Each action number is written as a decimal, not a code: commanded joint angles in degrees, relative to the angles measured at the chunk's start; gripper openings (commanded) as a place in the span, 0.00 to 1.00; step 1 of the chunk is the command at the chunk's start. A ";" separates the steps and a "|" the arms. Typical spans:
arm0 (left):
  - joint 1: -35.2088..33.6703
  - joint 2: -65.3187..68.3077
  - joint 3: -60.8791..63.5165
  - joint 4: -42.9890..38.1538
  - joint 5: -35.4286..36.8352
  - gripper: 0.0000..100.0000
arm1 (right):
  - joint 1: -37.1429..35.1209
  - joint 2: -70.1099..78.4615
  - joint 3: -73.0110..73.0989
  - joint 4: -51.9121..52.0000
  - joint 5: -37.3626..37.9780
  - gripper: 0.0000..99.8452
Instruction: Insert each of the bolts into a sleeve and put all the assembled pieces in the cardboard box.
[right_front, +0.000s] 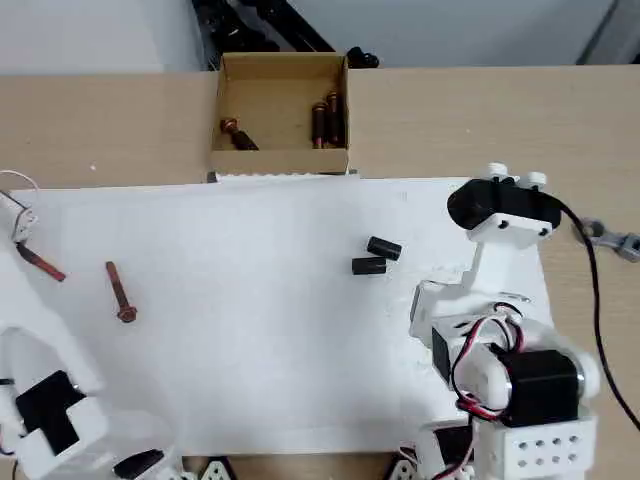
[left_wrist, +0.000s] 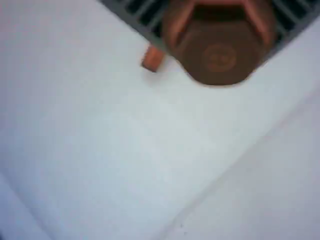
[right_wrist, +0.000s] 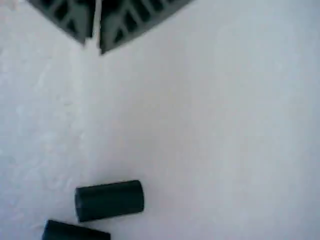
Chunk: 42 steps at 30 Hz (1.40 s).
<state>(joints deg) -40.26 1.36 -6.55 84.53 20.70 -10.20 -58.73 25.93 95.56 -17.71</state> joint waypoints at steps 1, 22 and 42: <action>0.18 -0.44 -3.30 -2.46 -8.70 0.02 | 0.40 -0.31 -0.26 -0.92 -0.62 0.01; 2.73 26.64 -4.35 -1.14 -33.49 0.03 | 0.40 -0.04 -0.26 -0.92 -0.62 0.01; 3.16 23.03 -20.09 7.91 -33.41 0.01 | -0.22 4.53 3.78 -0.40 -0.35 0.00</action>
<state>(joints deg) -37.63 30.02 -19.74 89.27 -12.26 -10.37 -56.97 29.10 95.56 -17.71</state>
